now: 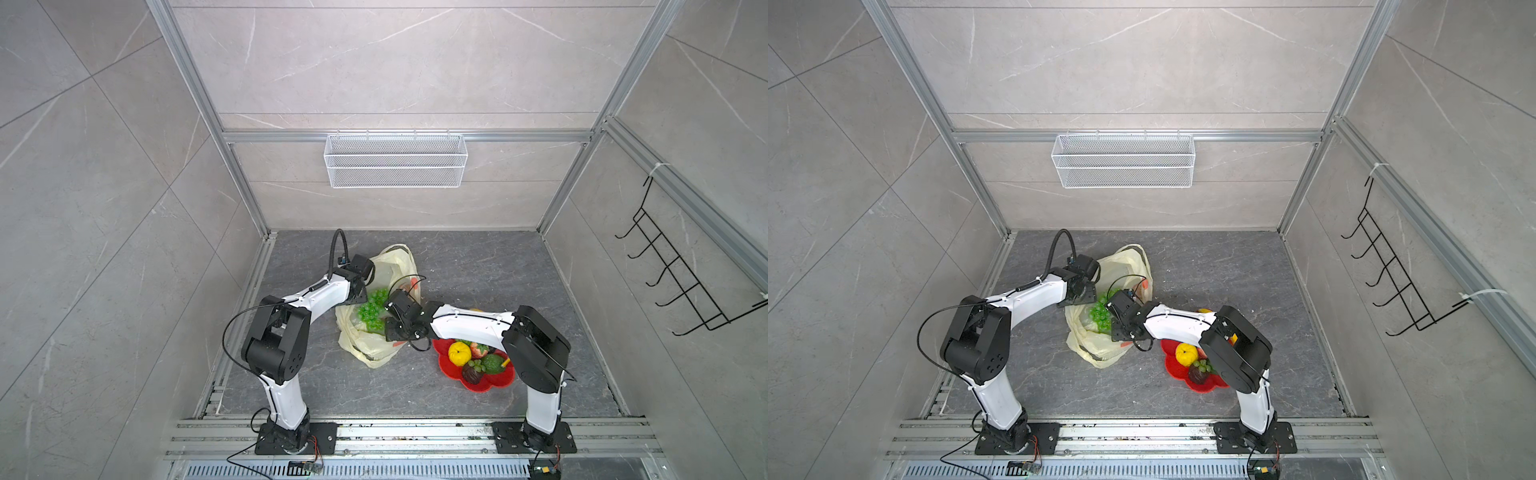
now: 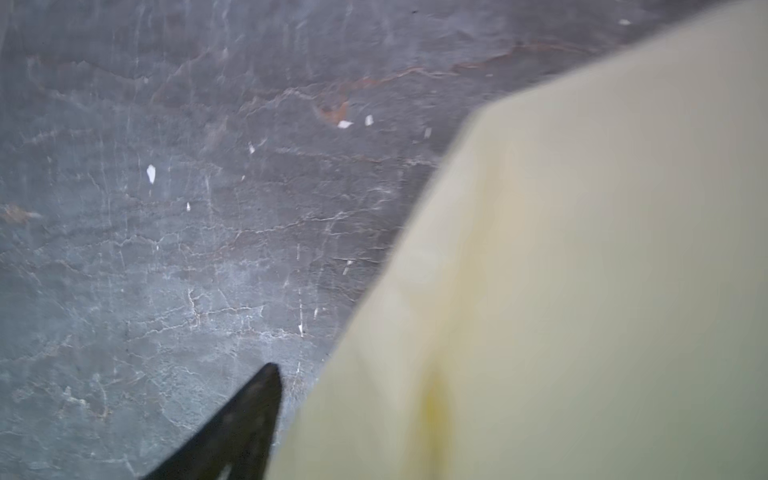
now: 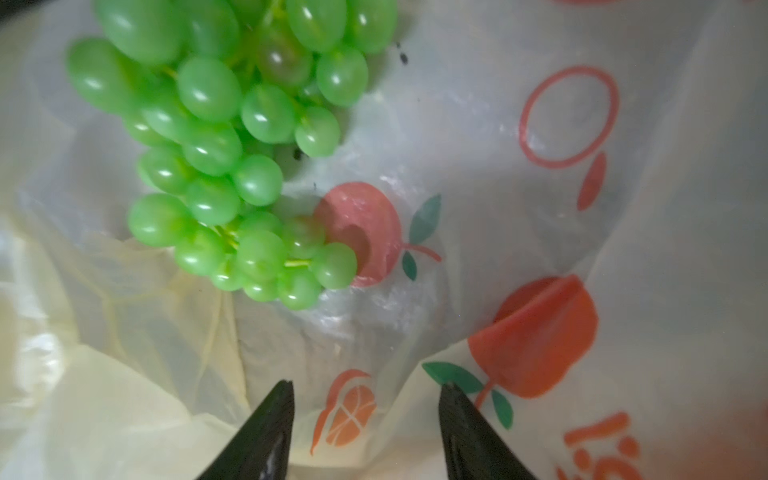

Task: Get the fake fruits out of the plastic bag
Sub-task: 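Move the open right gripper back into the bag above the grapes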

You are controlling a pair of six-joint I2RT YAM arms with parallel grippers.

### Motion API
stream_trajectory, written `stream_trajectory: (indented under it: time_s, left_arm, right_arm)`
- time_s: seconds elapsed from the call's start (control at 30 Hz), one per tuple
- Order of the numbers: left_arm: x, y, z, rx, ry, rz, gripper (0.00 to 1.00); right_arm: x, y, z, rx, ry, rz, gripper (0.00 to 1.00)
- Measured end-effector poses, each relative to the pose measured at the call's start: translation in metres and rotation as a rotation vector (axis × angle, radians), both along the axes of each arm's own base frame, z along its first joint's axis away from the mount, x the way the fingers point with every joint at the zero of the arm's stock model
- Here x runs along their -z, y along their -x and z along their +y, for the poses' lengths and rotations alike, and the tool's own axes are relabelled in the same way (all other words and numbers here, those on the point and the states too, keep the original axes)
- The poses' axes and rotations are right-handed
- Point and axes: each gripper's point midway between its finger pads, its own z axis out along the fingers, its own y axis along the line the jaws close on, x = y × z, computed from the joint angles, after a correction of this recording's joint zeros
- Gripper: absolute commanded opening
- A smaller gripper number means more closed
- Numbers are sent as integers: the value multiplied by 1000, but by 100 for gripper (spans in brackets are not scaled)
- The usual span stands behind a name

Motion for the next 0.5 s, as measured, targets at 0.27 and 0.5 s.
stream_trajectory:
  time_s: [0.27,0.5]
  left_arm:
    - [4,41,5,32,150,-48,13]
    - [-12,65,-4,83,296,-179,9]
  right_arm:
    - [-3,-2,1,-1,4,-10,68]
    - [-53,-29,29,-10,-71,-110,74]
